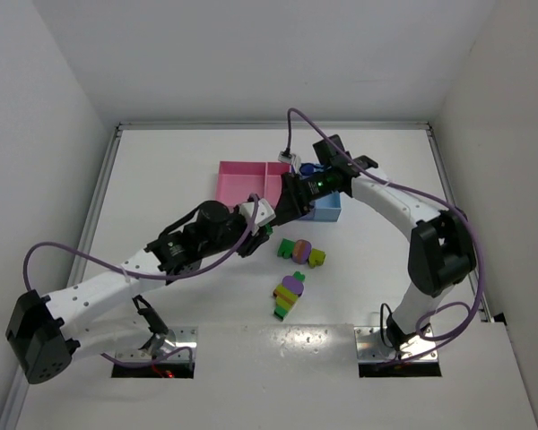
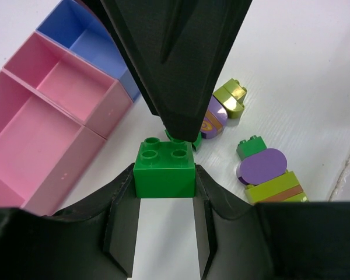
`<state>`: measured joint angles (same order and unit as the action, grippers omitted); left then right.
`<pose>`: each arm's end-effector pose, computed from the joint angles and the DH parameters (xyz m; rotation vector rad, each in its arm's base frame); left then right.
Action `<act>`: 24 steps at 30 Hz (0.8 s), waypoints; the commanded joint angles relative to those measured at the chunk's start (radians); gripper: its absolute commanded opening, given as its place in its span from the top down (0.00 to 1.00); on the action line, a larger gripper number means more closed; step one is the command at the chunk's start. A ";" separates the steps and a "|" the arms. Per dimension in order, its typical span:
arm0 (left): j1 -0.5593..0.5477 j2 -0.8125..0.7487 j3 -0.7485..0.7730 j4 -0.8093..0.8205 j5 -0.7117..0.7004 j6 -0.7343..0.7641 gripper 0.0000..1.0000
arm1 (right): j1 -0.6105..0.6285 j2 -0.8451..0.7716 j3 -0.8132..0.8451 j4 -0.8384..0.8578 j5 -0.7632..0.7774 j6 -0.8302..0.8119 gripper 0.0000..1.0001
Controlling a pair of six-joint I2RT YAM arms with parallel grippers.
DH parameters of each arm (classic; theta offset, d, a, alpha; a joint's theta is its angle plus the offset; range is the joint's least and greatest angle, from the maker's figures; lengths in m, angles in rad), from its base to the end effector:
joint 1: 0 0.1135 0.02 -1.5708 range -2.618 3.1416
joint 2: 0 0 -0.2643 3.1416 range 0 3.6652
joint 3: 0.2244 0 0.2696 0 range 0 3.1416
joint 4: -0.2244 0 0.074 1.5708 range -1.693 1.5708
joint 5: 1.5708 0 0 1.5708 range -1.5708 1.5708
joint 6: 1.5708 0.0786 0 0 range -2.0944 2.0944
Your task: Sort the legos into containers by color
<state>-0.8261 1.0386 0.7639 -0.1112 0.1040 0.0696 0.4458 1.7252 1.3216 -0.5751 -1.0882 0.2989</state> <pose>0.1947 -0.2233 0.2704 0.9299 1.7738 -0.5943 0.3197 0.2299 0.2349 -0.6406 2.4482 1.6786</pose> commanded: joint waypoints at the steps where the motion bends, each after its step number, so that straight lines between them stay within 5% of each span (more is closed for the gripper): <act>1: -0.021 0.017 0.049 0.035 -0.018 -0.016 0.85 | 0.013 -0.018 0.054 0.041 0.011 0.037 0.27; 13: -0.030 0.060 0.080 0.035 -0.027 -0.016 0.85 | 0.034 0.010 0.074 0.041 0.002 0.028 0.32; 24: -0.030 0.078 0.089 0.044 -0.055 -0.027 0.85 | 0.034 0.028 0.074 -0.003 -0.018 -0.007 0.48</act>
<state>-0.8440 1.1152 0.8089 -0.1028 0.0696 0.0650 0.4740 1.7523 1.3563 -0.5697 -1.0771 0.3084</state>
